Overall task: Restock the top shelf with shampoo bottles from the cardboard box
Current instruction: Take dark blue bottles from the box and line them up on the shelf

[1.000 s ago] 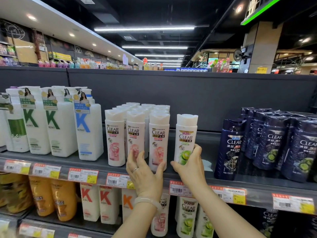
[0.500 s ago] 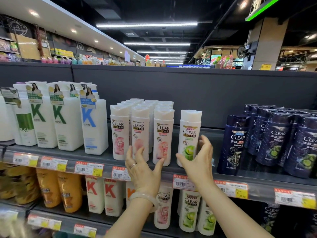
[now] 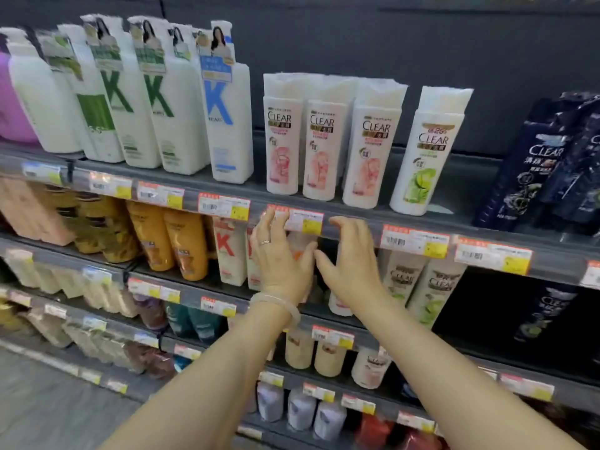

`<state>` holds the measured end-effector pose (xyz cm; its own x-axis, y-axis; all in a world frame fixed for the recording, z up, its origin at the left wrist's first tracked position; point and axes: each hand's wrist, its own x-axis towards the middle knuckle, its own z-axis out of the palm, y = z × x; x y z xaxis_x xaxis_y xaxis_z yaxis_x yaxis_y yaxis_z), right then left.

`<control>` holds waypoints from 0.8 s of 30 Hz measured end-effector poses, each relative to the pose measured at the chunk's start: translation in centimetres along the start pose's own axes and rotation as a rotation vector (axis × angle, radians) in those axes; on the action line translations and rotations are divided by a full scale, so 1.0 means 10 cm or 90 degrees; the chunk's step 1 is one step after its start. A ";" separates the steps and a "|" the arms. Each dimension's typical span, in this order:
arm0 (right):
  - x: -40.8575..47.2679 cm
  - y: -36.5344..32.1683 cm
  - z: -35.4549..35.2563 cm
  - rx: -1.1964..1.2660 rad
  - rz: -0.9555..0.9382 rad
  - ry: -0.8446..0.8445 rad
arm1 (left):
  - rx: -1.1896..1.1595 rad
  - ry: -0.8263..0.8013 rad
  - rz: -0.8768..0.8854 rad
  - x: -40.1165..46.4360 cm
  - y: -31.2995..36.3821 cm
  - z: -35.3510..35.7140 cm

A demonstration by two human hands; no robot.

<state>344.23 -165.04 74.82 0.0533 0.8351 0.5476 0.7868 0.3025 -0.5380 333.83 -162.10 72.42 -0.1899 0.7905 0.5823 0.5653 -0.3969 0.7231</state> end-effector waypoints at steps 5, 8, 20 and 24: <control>-0.39 0.04 0.47 -0.012 0.096 -0.184 | 0.089 -0.120 -0.088 -0.34 -0.56 -0.17; -0.65 0.10 0.82 -0.021 0.135 -0.283 | 0.151 -0.177 -0.170 -0.65 -0.94 -0.29; -2.18 0.46 2.35 -0.019 0.312 -0.604 | 0.290 -0.289 -0.502 -2.14 -2.56 -1.08; -2.64 0.56 2.92 -0.018 0.407 -0.625 | 0.324 -0.369 -0.612 -2.53 -3.28 -1.15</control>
<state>329.29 -171.98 38.61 -0.0444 0.8318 -0.5532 0.8025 -0.3001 -0.5157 310.91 -174.46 38.24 -0.3908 0.8026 -0.4507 0.6658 0.5846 0.4637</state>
